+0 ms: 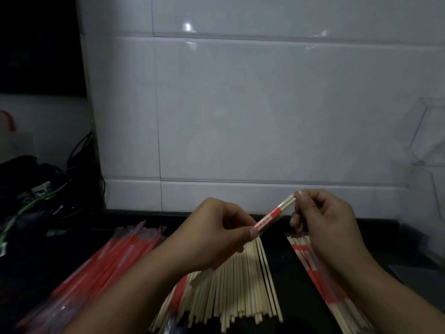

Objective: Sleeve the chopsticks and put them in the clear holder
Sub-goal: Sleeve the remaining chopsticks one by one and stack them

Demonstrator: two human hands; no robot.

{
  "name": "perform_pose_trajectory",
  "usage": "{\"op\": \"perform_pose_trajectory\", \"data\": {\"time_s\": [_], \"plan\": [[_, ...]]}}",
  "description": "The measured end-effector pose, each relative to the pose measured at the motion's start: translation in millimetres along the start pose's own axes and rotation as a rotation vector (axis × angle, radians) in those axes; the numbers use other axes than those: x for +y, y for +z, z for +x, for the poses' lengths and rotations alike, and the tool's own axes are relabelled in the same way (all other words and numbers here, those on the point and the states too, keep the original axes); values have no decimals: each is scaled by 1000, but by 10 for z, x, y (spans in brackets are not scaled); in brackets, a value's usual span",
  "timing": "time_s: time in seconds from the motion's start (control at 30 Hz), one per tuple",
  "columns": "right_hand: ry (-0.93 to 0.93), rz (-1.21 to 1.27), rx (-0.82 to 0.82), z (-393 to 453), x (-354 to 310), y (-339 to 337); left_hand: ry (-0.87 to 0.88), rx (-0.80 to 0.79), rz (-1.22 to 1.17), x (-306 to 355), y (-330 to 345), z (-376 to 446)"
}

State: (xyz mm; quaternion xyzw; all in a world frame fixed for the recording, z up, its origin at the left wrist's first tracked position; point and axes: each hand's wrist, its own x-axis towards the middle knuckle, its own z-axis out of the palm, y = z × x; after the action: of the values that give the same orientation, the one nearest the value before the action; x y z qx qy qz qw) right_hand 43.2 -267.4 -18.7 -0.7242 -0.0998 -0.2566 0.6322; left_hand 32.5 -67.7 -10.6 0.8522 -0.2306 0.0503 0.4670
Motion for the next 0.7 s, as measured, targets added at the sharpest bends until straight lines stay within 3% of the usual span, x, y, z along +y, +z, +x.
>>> {"op": "perform_pose_trajectory", "data": {"time_s": [0.5, 0.6, 0.7], "plan": [[92, 154, 4, 21, 25, -23, 5, -4, 61, -10, 10, 4], [242, 347, -107, 13, -2, 15, 10, 157, -80, -8, 33, 12], [293, 222, -321, -87, -6, 109, -4, 221, -226, 12, 82, 19]]}}
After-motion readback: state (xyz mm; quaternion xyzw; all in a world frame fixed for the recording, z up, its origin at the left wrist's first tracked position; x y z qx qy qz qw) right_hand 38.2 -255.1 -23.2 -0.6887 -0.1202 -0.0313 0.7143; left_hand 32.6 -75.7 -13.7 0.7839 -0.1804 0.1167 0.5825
